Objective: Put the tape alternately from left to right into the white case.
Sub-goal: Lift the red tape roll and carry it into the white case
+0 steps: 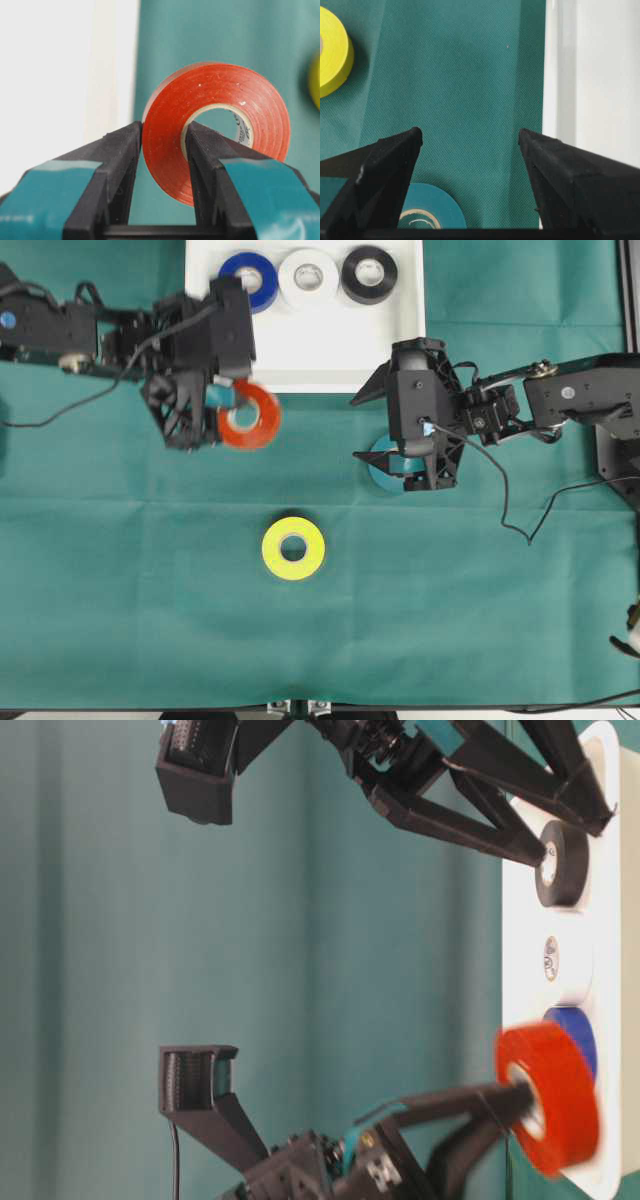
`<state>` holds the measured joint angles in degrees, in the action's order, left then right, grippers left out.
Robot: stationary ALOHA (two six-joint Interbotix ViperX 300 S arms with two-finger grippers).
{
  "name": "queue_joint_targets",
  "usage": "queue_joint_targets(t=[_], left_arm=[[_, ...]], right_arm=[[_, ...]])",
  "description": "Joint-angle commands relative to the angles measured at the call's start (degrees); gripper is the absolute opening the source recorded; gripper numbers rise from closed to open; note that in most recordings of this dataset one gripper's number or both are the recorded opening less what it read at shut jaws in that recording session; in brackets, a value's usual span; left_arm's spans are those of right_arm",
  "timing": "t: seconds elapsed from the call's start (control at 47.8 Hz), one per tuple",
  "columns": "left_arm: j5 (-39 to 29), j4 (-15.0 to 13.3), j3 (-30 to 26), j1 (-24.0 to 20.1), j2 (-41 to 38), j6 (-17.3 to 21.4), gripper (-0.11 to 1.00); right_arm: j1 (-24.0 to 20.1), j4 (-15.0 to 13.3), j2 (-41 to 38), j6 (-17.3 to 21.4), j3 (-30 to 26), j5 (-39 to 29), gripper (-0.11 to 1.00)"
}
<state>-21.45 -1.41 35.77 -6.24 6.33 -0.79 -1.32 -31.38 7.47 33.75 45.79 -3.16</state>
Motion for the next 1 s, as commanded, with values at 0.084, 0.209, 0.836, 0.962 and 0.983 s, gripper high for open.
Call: queue_joint_targets(t=[0.084,0.209,0.836,0.962,0.983], left_arm=[[4.3,0.1,-1.9,-3.5,0.1,2.8,-0.04],[6.9,0.1,-2.9,-5.4,-1.7,4.3,-0.04],[10.8,0.1,-11.0,-10.0,-14.9,10.3,-0.04],[10.9,0.1,-11.5,-10.0,-15.7,11.7,-0.04],[10.9,0.1,-11.5,-10.0,-15.8,12.0,-0.04]], right_arm=[[-0.2,0.2,0.6,0.2,-0.7,0.9,0.84],[-0.2,0.2,0.6,0.2,-0.7,1.2,0.84],[-0.2,0.2,0.6,0.2,-0.5,1.4,0.84],[-0.1,0.1,0.6,0.1,-0.5,1.4,0.84],[-0.2,0.2,0.6,0.1,-0.5,1.4,0.84]])
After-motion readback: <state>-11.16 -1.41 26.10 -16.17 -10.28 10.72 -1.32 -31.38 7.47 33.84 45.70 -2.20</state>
